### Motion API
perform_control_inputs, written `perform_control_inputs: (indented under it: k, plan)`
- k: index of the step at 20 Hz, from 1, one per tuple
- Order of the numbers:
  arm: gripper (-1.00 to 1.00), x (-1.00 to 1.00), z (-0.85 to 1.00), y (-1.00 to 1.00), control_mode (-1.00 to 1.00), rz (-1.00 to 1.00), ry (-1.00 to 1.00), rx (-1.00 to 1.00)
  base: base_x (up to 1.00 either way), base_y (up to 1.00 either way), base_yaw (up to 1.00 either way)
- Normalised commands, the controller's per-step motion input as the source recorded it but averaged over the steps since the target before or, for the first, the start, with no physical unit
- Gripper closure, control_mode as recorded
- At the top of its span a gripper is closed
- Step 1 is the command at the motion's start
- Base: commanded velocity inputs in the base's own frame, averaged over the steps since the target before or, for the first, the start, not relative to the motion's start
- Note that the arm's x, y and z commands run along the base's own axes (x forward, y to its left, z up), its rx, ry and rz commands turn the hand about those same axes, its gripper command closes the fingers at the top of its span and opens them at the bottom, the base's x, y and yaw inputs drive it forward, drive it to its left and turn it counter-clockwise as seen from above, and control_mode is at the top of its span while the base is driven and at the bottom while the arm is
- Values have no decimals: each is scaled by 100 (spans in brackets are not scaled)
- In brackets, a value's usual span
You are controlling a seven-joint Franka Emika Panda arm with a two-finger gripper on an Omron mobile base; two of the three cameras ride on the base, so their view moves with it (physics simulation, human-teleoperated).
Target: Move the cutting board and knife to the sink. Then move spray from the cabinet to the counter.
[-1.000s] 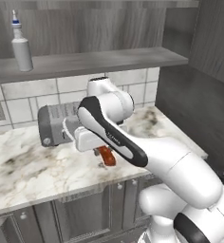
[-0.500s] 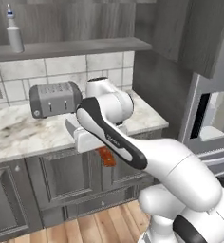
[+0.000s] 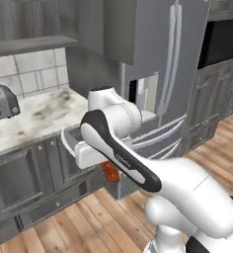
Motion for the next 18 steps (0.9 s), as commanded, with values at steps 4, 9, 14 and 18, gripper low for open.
perform_control_inputs:
  k: [4,9,14,18]
  plan:
    - [100,0,0,0,100,0,0,0,-33,0,-90]
    - [100,0,0,0,100,0,0,0,-38,-1,-87]
    - [100,0,0,0,100,0,0,0,-49,-15,-80]
    - [100,0,0,0,100,0,0,0,-78,-36,-65]
